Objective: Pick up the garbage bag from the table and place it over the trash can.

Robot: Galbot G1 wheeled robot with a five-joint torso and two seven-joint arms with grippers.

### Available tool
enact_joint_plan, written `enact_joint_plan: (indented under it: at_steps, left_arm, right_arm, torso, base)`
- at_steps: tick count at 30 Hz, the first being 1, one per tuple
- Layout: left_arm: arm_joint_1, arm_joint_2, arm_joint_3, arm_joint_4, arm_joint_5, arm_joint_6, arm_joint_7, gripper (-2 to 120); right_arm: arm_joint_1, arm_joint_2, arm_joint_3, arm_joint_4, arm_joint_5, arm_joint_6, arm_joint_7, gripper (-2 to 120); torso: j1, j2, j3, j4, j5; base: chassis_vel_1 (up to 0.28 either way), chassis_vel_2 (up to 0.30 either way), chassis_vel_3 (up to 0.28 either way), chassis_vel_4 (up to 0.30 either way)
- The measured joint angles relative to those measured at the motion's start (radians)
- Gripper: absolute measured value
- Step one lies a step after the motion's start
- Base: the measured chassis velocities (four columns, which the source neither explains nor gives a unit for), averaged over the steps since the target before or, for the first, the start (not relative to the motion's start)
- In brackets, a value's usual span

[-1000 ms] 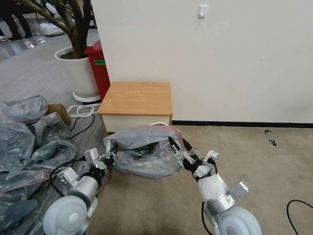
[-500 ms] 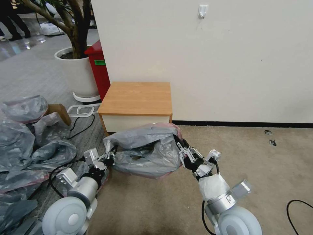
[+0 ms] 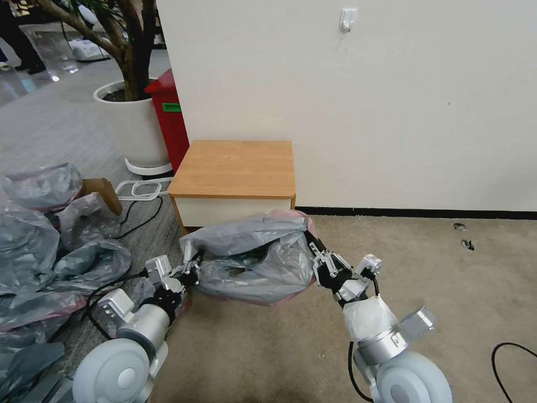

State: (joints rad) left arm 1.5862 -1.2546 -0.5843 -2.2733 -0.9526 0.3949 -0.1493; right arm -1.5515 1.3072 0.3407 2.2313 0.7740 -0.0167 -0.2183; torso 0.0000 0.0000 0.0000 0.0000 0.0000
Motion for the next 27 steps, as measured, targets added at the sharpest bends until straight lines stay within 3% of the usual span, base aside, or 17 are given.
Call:
enact_joint_plan:
  at_steps: [11,27]
  left_arm:
    - [0.002,0.002,-0.024,-0.014,-0.059,0.013,0.046,3]
    - [0.015,-0.017,-0.008,-0.031,-0.071,0.023,0.104,3]
  right_arm:
    - [0.02,-0.019,0.038,-0.044,-0.001,0.009,0.006,0]
    - [0.078,-0.016,0.035,-0.09,-0.032,-0.037,0.114,0]
  torso:
    - [0.0,0.0,0.0,0.0,0.0]
    - [0.0,0.0,0.0,0.0,0.0]
  base:
    - [0.0,0.0,0.0,0.0]
    - [0.0,0.0,0.0,0.0]
